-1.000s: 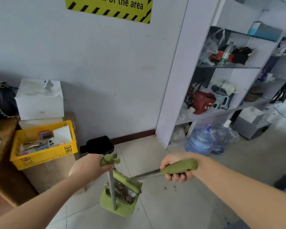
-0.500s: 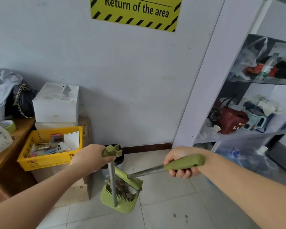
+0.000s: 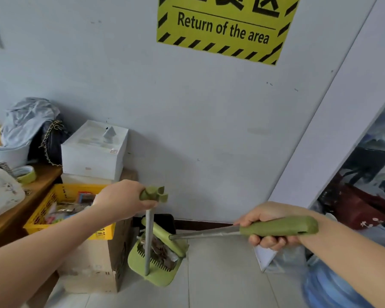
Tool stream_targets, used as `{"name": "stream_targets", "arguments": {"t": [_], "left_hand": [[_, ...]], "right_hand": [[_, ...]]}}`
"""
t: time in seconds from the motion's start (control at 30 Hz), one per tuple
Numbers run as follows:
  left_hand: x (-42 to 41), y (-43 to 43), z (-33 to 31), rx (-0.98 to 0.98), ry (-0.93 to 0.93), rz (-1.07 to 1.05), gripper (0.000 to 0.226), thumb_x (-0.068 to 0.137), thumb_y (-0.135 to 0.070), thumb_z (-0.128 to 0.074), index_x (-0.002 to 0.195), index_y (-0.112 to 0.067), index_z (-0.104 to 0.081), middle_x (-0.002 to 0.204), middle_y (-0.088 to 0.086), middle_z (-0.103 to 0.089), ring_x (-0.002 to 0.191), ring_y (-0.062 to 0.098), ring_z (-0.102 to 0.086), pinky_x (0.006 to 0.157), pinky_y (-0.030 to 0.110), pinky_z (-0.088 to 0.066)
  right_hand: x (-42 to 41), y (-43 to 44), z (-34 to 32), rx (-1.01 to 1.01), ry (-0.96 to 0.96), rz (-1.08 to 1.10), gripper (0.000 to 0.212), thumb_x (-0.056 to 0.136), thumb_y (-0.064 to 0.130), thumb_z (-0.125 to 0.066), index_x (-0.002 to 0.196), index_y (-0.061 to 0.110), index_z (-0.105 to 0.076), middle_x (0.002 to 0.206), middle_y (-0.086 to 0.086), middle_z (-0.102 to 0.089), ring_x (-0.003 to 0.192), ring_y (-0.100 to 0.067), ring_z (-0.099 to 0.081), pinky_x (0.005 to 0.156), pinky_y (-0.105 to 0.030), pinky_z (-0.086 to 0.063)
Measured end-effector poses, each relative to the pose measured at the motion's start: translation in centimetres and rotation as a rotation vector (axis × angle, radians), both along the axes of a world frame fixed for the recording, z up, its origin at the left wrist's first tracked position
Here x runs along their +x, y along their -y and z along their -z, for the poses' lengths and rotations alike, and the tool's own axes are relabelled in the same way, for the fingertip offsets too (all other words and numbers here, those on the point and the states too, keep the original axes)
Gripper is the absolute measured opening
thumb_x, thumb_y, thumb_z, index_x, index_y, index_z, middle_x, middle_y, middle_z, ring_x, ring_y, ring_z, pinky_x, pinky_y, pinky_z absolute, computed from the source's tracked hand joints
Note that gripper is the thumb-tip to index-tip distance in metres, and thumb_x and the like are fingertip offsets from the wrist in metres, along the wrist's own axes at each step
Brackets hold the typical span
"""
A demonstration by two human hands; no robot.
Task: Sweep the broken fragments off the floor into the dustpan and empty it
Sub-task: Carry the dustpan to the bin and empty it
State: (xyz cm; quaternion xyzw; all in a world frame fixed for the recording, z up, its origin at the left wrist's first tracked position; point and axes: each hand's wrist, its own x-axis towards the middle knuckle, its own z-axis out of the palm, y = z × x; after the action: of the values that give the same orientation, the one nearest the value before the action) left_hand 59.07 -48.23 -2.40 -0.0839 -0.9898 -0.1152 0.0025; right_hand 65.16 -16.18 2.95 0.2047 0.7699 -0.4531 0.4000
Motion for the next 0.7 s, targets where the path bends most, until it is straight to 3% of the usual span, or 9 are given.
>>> {"name": "stream_targets", "arguments": {"t": [0.27, 0.4, 0.7], "left_hand": [[-3.3, -3.2, -0.3, -0.111, -0.025, 0.005, 0.037, 0.084, -0.063, -0.052, 0.075, -0.028, -0.060, 0.070, -0.008, -0.062, 0.064, 0.009, -0.060, 0.053, 0.027, -0.047], [-4.9, -5.7, 0.0, -0.209, -0.022, 0.022, 0.040, 0.083, -0.066, -0.049, 0.080, -0.028, -0.059, 0.073, -0.009, -0.059, 0.069, 0.015, -0.060, 0.058, 0.030, -0.050], [-7.7, -14.4, 1.0, -0.425, 0.037, 0.004, 0.041, 0.089, -0.061, -0.047, 0.092, -0.021, -0.057, 0.072, -0.006, -0.046, 0.078, 0.024, -0.060, 0.053, 0.031, -0.036]], "right_hand": [[-6.7, -2.4, 1.2, -0.076, -0.020, -0.029, 0.037, 0.095, 0.020, -0.043, 0.132, 0.020, -0.046, 0.058, -0.005, -0.049, 0.031, -0.009, -0.038, 0.027, -0.013, -0.024], [-9.7, -3.8, 2.2, -0.113, -0.017, -0.051, 0.038, 0.096, 0.019, -0.043, 0.134, 0.016, -0.044, 0.054, -0.005, -0.049, 0.030, -0.009, -0.038, 0.027, -0.012, -0.023], [-17.4, -9.4, 6.0, -0.187, 0.026, -0.174, 0.033, 0.096, 0.021, -0.041, 0.127, 0.013, -0.047, 0.056, -0.004, -0.049, 0.029, -0.008, -0.039, 0.026, -0.012, -0.024]]}}
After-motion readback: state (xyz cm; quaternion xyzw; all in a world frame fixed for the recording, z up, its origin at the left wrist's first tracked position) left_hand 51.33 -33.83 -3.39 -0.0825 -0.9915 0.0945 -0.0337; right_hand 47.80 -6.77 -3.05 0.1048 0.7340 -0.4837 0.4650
